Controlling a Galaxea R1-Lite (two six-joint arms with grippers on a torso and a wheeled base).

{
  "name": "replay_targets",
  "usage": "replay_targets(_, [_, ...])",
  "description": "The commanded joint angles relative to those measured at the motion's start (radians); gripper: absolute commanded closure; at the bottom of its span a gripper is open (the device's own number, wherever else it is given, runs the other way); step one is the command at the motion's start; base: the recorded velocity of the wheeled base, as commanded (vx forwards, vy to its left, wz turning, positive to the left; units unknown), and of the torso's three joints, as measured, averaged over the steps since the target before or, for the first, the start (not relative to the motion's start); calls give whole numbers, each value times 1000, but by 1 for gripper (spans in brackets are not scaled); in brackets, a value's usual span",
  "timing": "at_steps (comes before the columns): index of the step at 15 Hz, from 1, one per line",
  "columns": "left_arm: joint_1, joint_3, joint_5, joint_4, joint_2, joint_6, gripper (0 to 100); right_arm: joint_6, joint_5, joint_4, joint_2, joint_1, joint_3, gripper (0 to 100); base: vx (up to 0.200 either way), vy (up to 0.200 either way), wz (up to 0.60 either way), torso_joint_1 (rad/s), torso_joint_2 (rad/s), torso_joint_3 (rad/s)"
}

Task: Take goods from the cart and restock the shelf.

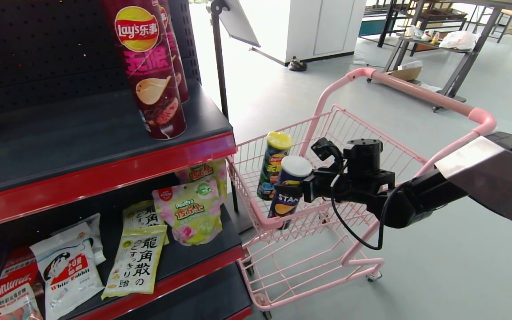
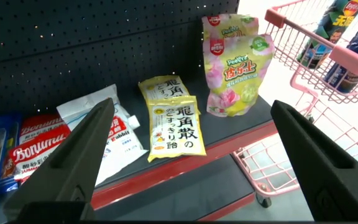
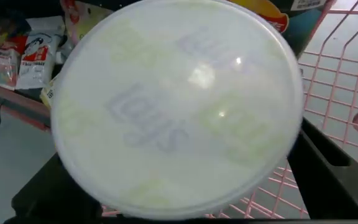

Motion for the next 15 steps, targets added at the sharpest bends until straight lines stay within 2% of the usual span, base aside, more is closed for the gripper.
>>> replay_targets(1, [0, 0, 1, 0, 0, 0, 0, -1, -1, -1, 22, 14, -18, 100, 0, 0, 0, 0, 0, 0])
replay_targets(8, [0, 0, 1, 0, 0, -1, 0, 21, -13, -3, 21, 27, -10, 100, 0, 0, 0, 0, 0, 0])
replay_targets(10, [0, 0, 1, 0, 0, -1, 0, 22, -82, -7, -94, 41, 33, 100, 0, 0, 0, 0, 0, 0])
replay_targets(15, [0, 0, 1, 0, 0, -1, 0, 13, -85, 3, -248, 44, -1, 100, 0, 0, 0, 0, 0, 0])
